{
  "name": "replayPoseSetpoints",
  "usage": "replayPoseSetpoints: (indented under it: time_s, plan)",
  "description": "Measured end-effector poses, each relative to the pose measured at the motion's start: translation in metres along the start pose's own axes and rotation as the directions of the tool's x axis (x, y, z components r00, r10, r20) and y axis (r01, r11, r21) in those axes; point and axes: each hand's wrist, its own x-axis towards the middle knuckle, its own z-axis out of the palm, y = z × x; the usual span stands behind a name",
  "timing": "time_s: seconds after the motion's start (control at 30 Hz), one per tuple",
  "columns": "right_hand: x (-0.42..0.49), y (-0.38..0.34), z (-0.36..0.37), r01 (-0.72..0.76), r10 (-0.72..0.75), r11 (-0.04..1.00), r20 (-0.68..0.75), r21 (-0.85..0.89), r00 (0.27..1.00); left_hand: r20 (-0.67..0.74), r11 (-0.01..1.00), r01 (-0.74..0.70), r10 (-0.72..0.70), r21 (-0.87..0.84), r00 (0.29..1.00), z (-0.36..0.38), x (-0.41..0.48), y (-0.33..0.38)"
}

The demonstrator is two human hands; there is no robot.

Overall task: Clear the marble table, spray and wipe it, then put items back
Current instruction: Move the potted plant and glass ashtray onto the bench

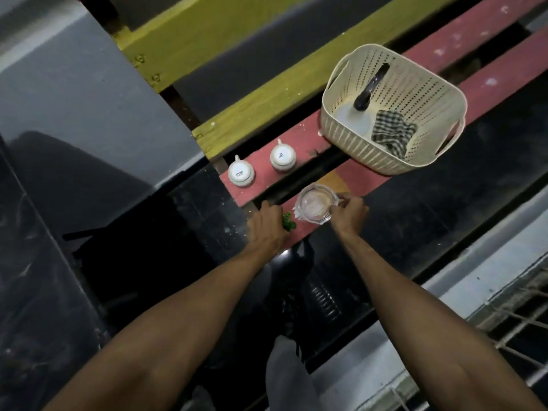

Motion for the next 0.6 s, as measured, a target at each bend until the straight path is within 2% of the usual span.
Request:
replayPoseSetpoints:
  time_s: [0.27, 0.6]
  plan:
    - [0.01, 0.013, 0.002, 0.002, -0.002, 1.0, 0.046, -0.003, 0.999, -0.004, 0.999, 0.012, -0.012, 0.053, 1.0, 0.0, 0.007, 0.019]
    - [0.015, 0.021, -0.001, 0.048, -0.042, 0.998, 0.157, -0.034, 0.987, -0.041, 1.0, 0.023, -0.022, 0.019, 0.999, -0.002, 0.004, 0.016]
